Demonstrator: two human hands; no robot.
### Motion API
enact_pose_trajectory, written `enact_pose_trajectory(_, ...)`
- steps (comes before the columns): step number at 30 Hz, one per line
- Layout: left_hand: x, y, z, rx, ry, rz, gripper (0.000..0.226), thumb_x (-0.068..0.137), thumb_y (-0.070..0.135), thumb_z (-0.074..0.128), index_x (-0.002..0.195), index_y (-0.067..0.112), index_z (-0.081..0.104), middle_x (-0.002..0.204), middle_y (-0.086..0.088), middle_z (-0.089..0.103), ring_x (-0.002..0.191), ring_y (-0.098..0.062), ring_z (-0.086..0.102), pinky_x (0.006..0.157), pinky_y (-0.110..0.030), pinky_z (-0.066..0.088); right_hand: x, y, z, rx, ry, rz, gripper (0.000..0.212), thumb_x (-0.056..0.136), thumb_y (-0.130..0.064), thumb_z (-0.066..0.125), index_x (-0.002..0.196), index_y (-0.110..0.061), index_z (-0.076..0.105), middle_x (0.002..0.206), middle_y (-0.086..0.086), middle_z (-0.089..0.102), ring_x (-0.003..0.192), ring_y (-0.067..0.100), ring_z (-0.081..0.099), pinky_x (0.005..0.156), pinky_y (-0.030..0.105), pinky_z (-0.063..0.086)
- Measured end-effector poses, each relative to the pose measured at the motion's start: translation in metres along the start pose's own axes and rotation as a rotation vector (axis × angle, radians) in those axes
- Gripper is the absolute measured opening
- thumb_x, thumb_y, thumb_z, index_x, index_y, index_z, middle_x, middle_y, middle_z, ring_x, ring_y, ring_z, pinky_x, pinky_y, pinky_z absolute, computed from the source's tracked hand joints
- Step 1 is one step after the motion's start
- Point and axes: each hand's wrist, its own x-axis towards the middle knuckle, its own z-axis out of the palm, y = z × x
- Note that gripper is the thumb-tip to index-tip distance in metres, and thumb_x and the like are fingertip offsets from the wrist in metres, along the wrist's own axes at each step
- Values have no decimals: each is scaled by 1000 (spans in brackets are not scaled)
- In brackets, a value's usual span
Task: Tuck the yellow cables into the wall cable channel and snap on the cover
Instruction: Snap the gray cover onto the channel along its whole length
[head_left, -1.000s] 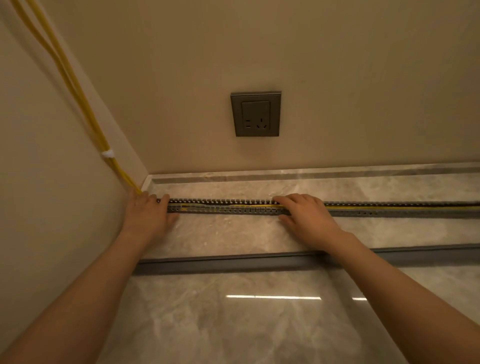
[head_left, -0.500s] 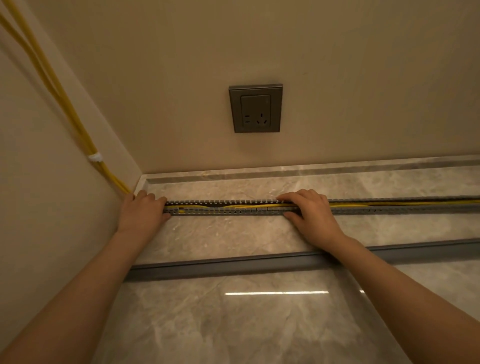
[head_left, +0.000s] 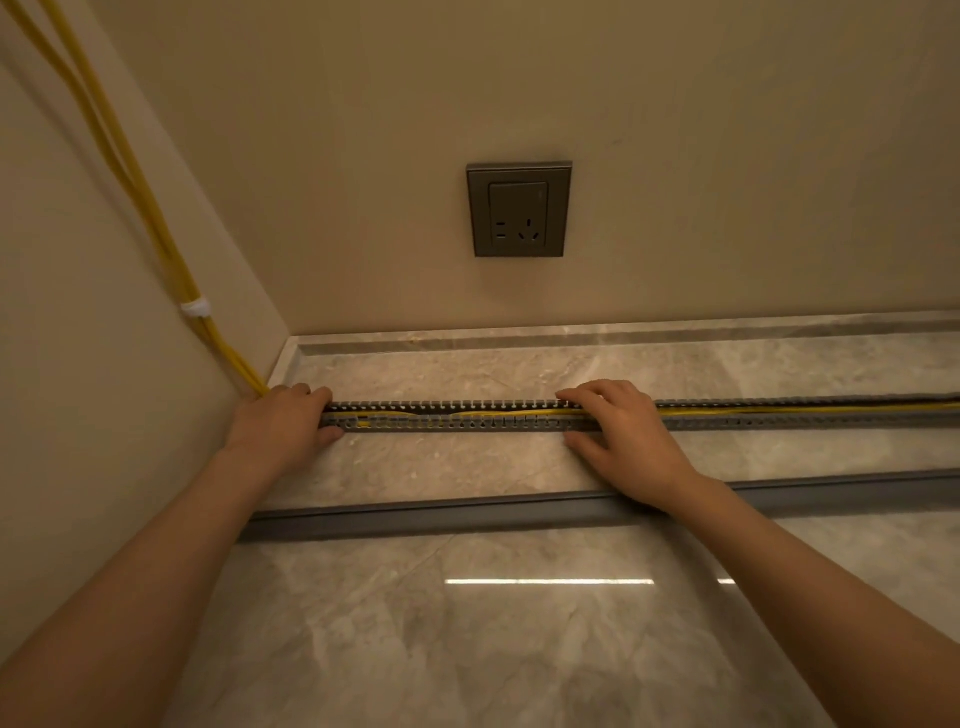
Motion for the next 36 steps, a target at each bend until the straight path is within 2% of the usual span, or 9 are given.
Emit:
enact_pose_trajectory(5,-8,1,-4,-27,-52,-6,36,88,52,49,108,22,52,103,-2,57,95,-21,57,72,-32,46,-19,-21,-1,46,50,-180,33,83,-32,66,112,-15,64,110,3,60,106,21,51,92,35,40)
enact_pose_trajectory(11,-23,5,-6,13,-91,-67,37,86,54,46,107,24,55,102,-1,59,95,-20,57,78,-33,48,-31,-32,-2,24,-251,-252,41,81,-52,59,109,-22,62,101,-5,59,95,10,51,81,24,43)
enact_pose_trajectory(14,-33,9,-4,-3,-129,-80,46,88,53,44,124,24,49,122,-3,56,110,-21,54,87,-35,48,-29,-34,-5,3,-317,-260,37,82,-42,62,111,-20,58,106,-3,57,97,12,51,79,24,41)
enact_pose_trajectory(17,-46,17,-5,-188,-45,-42,59,91,50,43,143,26,29,155,-4,19,135,-24,33,104,-39,38,-30,-38,-9,7,-331,-232,35,83,-37,64,111,-19,53,109,-2,53,94,15,53,77,26,42)
enact_pose_trajectory(19,-55,24,-8,-367,45,76,55,93,49,41,143,29,30,156,1,15,138,-21,29,107,-40,35,-32,-42,-10,13,-318,-209,36,84,-34,64,113,-20,49,113,-2,52,93,15,54,76,28,43)
enact_pose_trajectory(21,-63,30,-14,-476,55,183,47,93,50,39,135,30,43,145,3,41,126,-16,43,101,-39,41,-35,-46,-12,-7,-312,-212,37,85,-30,63,118,-21,48,118,-3,50,96,15,56,78,29,46)
enact_pose_trajectory(24,-72,34,-25,-531,-36,246,54,85,62,30,103,25,65,101,2,69,89,-11,61,80,-39,50,-37,-52,-15,-113,-259,-278,35,89,-23,57,124,-20,51,120,0,50,100,20,55,76,35,48)
enact_pose_trajectory(30,-79,54,-39,-665,-106,273,49,75,69,31,65,32,63,60,10,65,57,0,58,56,-19,44,-38,-65,-27,-301,-104,-441,32,85,-6,58,115,-16,56,106,6,56,86,25,57,56,34,39)
enact_pose_trajectory(36,-76,80,-40,-582,49,237,36,77,56,60,64,23,61,55,3,56,53,-12,51,49,-29,33,-43,-56,-39,-294,-55,-422,27,94,-28,49,119,-21,53,111,3,57,94,24,58,63,35,44)
